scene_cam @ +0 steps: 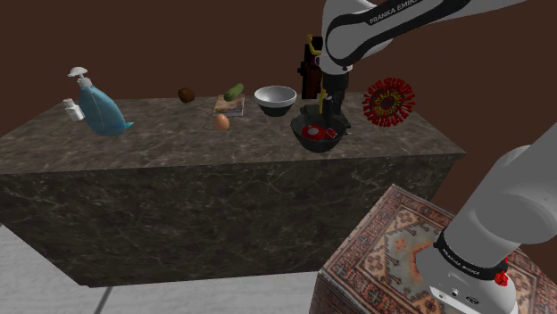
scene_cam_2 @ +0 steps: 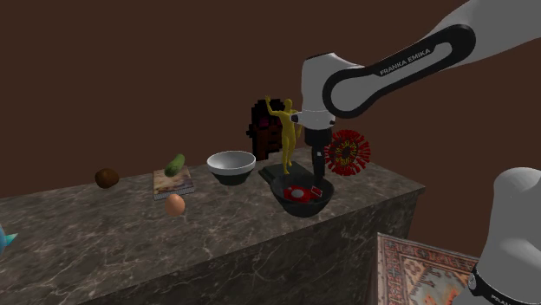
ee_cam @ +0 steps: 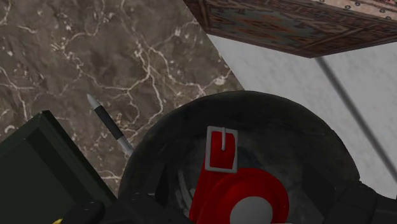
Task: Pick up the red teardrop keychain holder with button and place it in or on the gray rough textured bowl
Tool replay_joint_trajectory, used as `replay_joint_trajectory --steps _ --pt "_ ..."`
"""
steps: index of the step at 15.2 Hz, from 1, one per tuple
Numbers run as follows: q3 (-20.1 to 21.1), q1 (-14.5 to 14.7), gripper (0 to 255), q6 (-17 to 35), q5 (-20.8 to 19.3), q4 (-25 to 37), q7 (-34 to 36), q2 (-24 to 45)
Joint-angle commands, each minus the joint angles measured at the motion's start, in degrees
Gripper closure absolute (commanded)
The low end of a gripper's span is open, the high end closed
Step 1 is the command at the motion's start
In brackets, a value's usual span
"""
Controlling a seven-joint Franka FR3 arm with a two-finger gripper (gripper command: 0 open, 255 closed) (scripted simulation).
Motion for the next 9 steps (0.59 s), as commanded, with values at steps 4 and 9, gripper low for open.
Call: replay_joint_trajectory --steps 4,9 --pt "0.3 0.2 0 -5.9 0.3 4.6 -0.1 -1.3" --pt "0.3 0.2 0 -7.4 0.4 5.9 -0.2 -1.5"
